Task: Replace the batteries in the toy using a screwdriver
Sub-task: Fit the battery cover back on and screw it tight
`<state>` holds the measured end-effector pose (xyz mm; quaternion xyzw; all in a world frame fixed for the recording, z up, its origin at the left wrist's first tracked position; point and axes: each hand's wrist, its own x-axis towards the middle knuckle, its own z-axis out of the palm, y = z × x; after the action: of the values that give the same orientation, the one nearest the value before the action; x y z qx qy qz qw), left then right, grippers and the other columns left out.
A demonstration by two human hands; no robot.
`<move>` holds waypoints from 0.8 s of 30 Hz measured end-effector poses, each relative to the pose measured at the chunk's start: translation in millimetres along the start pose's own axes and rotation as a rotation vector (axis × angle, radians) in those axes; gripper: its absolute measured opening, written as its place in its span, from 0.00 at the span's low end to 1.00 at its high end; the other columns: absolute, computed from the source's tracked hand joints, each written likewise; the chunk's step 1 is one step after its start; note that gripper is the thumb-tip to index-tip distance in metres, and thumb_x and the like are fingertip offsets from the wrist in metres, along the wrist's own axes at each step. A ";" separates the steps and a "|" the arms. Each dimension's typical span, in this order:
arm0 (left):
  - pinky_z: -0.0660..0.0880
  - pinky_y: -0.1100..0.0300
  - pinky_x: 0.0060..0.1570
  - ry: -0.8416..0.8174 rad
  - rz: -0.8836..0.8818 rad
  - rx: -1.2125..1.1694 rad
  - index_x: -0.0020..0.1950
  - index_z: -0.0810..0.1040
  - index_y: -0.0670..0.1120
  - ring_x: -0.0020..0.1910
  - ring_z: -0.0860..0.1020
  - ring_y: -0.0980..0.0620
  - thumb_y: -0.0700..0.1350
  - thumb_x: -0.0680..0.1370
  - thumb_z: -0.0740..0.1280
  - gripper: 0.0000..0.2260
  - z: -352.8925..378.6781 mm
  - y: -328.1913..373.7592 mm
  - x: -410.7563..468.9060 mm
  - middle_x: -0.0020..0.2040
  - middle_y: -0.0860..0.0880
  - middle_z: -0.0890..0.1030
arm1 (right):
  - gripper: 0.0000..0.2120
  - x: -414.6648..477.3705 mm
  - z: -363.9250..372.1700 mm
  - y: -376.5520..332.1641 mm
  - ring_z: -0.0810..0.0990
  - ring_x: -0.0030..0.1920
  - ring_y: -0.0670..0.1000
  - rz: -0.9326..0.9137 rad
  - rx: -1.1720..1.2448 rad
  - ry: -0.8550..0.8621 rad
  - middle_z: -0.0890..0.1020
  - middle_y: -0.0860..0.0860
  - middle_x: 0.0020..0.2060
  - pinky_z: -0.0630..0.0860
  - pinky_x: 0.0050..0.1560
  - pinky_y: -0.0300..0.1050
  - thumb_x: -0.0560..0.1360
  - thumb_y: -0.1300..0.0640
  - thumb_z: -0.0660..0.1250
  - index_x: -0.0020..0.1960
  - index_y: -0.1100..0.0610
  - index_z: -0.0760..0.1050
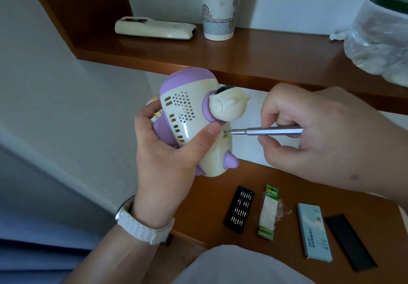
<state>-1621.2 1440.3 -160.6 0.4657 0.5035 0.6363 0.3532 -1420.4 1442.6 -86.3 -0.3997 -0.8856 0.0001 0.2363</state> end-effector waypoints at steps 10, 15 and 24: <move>0.80 0.63 0.35 -0.001 -0.031 -0.010 0.66 0.67 0.51 0.49 0.84 0.55 0.56 0.59 0.81 0.40 -0.2 3.0 -4.4 0.50 0.57 0.82 | 0.11 0.7 1.7 -2.9 0.63 0.20 0.43 0.042 -0.007 -0.003 0.64 0.44 0.21 0.59 0.24 0.34 0.73 0.45 0.60 0.40 0.53 0.73; 0.81 0.62 0.35 -0.003 -0.040 0.001 0.66 0.67 0.51 0.49 0.84 0.55 0.55 0.58 0.83 0.42 -1.5 5.1 -5.3 0.50 0.57 0.82 | 0.07 -0.4 -1.2 -5.9 0.62 0.20 0.41 0.018 -0.004 -0.033 0.68 0.45 0.21 0.60 0.24 0.33 0.70 0.49 0.61 0.43 0.51 0.67; 0.82 0.56 0.33 -0.012 -0.052 0.006 0.68 0.67 0.51 0.48 0.85 0.53 0.58 0.57 0.82 0.44 -5.2 4.1 -7.1 0.49 0.57 0.83 | 0.11 -1.6 -0.1 -10.0 0.61 0.20 0.40 0.057 -0.020 -0.035 0.63 0.43 0.20 0.58 0.22 0.35 0.71 0.47 0.59 0.39 0.52 0.74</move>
<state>-1623.8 1431.2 -158.6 0.4571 0.5154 0.6225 0.3713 -1426.6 1434.6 -85.0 -0.4273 -0.8778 0.0049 0.2166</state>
